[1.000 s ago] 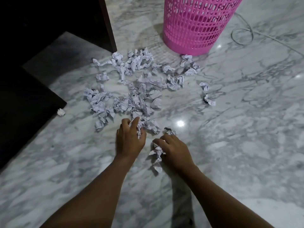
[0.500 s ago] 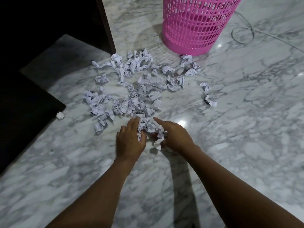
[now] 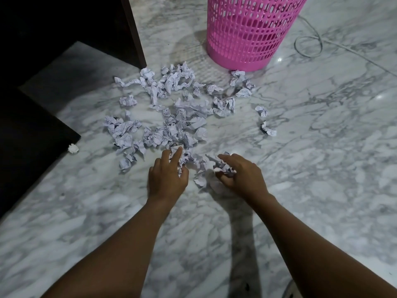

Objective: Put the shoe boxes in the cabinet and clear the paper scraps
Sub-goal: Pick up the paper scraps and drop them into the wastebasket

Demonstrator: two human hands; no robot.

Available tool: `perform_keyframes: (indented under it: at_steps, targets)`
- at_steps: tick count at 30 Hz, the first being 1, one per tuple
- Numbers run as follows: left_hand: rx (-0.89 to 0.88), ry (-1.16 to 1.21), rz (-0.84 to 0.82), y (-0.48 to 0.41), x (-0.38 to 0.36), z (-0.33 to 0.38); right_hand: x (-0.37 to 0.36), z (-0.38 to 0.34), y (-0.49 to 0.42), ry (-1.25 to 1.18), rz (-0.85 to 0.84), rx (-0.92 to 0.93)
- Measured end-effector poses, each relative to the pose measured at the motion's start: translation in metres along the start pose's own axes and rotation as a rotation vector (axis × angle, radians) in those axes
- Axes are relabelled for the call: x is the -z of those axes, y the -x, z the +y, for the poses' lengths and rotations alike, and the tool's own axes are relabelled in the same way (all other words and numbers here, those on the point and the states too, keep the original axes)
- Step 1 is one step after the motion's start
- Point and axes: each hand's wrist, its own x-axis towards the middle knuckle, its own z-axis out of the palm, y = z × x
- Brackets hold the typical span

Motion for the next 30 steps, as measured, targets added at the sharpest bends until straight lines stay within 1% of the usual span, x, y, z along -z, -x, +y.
perform_keyframes:
  at_steps: [2, 5, 8, 11, 17, 20, 22, 25, 28, 30]
  targets:
    - [0.004, -0.005, -0.005, 0.001, 0.001, 0.001, -0.004, -0.007, 0.015, 0.08, -0.014, 0.05]
    - [0.019, -0.004, -0.002, 0.003, 0.003, 0.005, -0.019, -0.016, 0.033, 0.232, -0.13, 0.139]
    - [0.028, 0.016, -0.004, 0.004, 0.003, 0.006, -0.026, -0.018, 0.041, 0.279, -0.165, 0.105]
    - [0.002, 0.003, -0.004, 0.003, 0.002, 0.005, -0.026, -0.014, 0.042, 0.272, -0.143, 0.114]
    - [-0.001, 0.048, 0.014, 0.003, -0.002, 0.003, -0.027, 0.0, 0.032, 0.081, -0.083, 0.133]
    - [-0.014, 0.041, 0.04, 0.004, -0.006, 0.0, -0.025, 0.001, 0.03, -0.006, -0.059, 0.097]
    - [-0.046, 0.026, 0.048, 0.004, -0.005, 0.0, -0.024, 0.0, 0.033, 0.018, -0.053, 0.099]
    - [-0.063, 0.009, 0.053, 0.004, -0.004, -0.001, -0.023, -0.002, 0.039, 0.126, -0.077, 0.148]
    - [-0.051, 0.02, 0.039, 0.003, -0.003, 0.0, -0.025, -0.005, 0.047, 0.211, -0.084, 0.187]
    - [-0.023, 0.037, 0.002, 0.003, 0.0, 0.002, -0.027, -0.006, 0.048, 0.231, -0.092, 0.214]
